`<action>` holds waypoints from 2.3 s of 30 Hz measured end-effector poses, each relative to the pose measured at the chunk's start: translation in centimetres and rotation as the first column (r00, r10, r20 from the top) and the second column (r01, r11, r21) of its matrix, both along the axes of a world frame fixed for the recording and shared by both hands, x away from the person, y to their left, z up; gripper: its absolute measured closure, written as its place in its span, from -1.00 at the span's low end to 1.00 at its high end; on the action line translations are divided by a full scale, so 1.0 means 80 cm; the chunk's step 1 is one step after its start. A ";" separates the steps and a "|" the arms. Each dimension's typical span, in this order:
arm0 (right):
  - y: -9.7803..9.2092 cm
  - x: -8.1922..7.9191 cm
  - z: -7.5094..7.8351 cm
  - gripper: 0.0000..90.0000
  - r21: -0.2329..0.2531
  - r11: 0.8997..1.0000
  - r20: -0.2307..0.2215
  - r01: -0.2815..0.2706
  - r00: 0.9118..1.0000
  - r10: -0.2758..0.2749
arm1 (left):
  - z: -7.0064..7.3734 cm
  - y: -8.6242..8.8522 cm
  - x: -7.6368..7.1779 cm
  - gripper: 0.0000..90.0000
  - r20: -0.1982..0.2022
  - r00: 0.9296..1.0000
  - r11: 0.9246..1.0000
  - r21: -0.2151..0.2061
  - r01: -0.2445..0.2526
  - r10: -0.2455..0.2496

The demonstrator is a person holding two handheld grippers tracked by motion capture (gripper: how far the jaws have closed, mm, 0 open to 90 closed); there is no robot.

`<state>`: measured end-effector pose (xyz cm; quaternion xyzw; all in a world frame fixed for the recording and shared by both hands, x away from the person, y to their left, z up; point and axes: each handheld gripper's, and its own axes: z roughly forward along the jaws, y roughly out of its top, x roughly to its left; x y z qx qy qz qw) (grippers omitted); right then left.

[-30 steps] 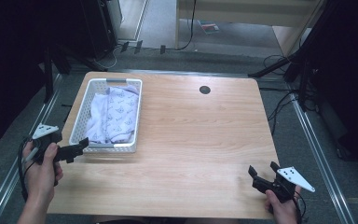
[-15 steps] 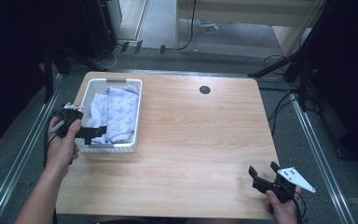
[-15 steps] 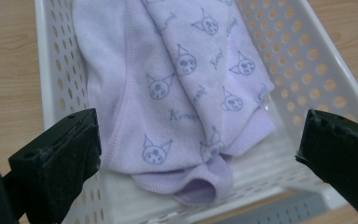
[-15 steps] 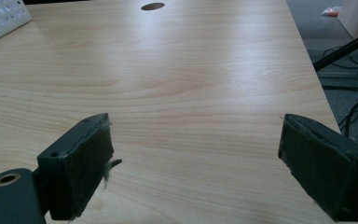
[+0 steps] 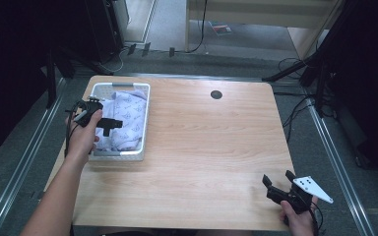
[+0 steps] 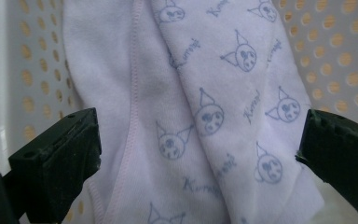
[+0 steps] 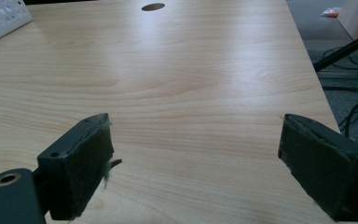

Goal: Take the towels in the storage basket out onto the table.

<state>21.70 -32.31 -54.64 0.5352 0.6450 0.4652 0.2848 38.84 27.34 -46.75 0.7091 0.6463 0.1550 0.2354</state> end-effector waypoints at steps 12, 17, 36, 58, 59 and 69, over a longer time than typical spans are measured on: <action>0.000 -0.001 0.000 -0.77 0.007 1.000 0.003 -0.002 1.000 0.001 | -0.032 -0.006 0.042 -0.99 -0.047 0.994 0.995 -0.031 -0.096 0.095; -0.001 -0.001 0.000 -0.77 0.009 1.000 0.007 -0.004 1.000 0.004 | -0.046 -0.008 0.054 -0.99 -0.089 0.991 0.992 -0.071 -0.109 0.103; 0.000 -0.001 0.000 -0.77 0.008 1.000 0.006 -0.005 1.000 0.005 | -0.061 -0.023 0.058 -0.75 -0.141 0.987 0.997 0.004 -0.072 0.072; -0.002 -0.001 0.000 -0.77 0.013 1.000 0.007 -0.011 1.000 0.011 | -0.038 -0.020 0.052 0.50 -0.122 0.987 0.988 -0.101 -0.116 0.103; -0.002 -0.001 0.000 -0.77 0.014 1.000 0.007 -0.012 1.000 0.012 | -0.037 -0.020 0.052 0.51 -0.118 0.987 0.987 -0.109 -0.118 0.105; -0.001 -0.001 0.000 -0.77 0.015 1.000 0.008 -0.014 1.000 0.013 | 0.004 -0.020 0.043 0.51 -0.058 0.994 0.988 -0.117 -0.099 0.093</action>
